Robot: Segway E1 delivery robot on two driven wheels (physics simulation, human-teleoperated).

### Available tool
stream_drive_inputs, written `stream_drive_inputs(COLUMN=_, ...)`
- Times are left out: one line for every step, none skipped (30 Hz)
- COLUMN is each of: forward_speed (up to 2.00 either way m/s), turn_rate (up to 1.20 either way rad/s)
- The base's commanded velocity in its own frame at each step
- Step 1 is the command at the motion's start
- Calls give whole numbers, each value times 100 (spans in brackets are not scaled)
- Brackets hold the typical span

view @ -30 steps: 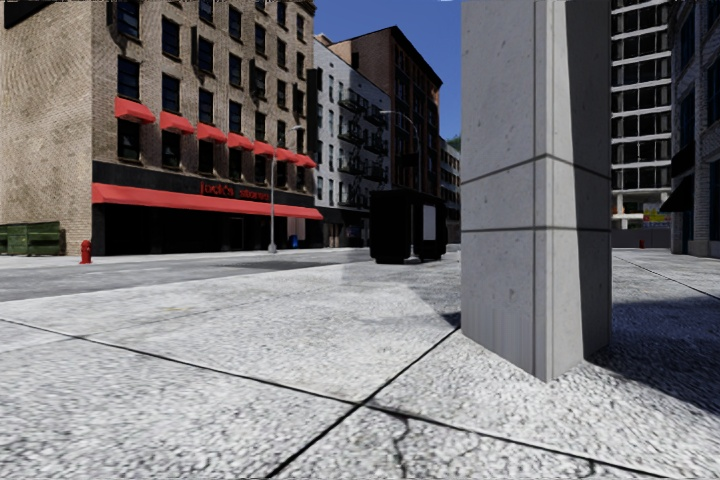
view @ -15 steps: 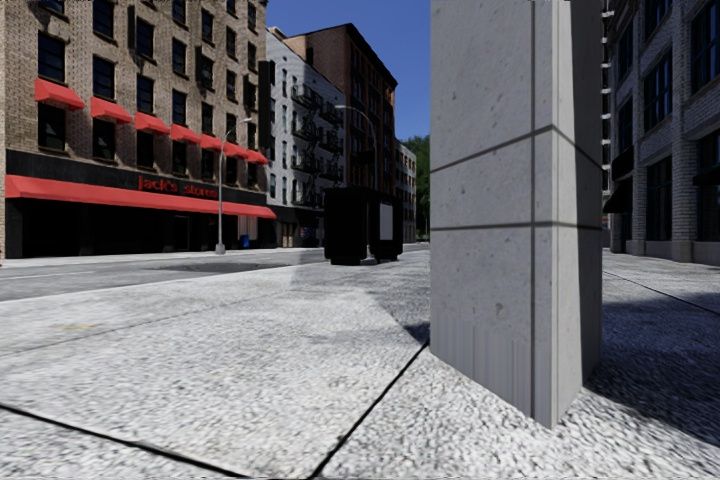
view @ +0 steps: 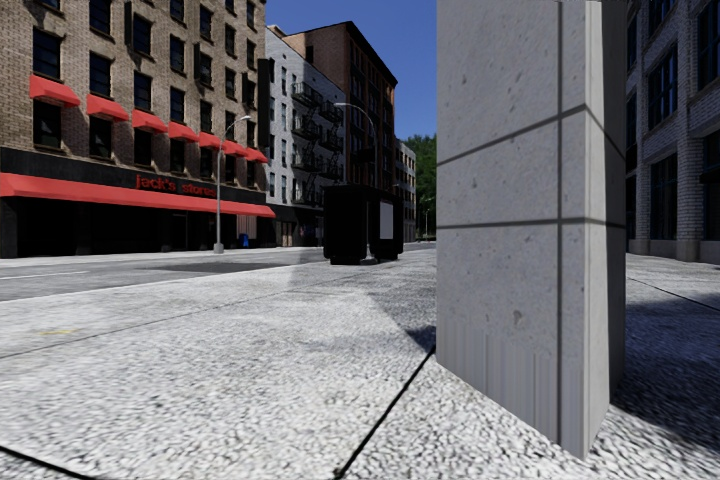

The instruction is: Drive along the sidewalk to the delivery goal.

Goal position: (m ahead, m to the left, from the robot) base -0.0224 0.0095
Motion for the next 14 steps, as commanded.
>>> stream_drive_inputs(forward_speed=0, turn_rate=0)
stream_drive_inputs(forward_speed=0, turn_rate=0)
stream_drive_inputs(forward_speed=0, turn_rate=0)
stream_drive_inputs(forward_speed=0, turn_rate=0)
stream_drive_inputs(forward_speed=0, turn_rate=0)
stream_drive_inputs(forward_speed=0, turn_rate=0)
stream_drive_inputs(forward_speed=0, turn_rate=0)
stream_drive_inputs(forward_speed=0, turn_rate=0)
stream_drive_inputs(forward_speed=0, turn_rate=0)
stream_drive_inputs(forward_speed=0, turn_rate=0)
stream_drive_inputs(forward_speed=0, turn_rate=0)
stream_drive_inputs(forward_speed=0, turn_rate=0)
stream_drive_inputs(forward_speed=0, turn_rate=0)
stream_drive_inputs(forward_speed=0, turn_rate=0)
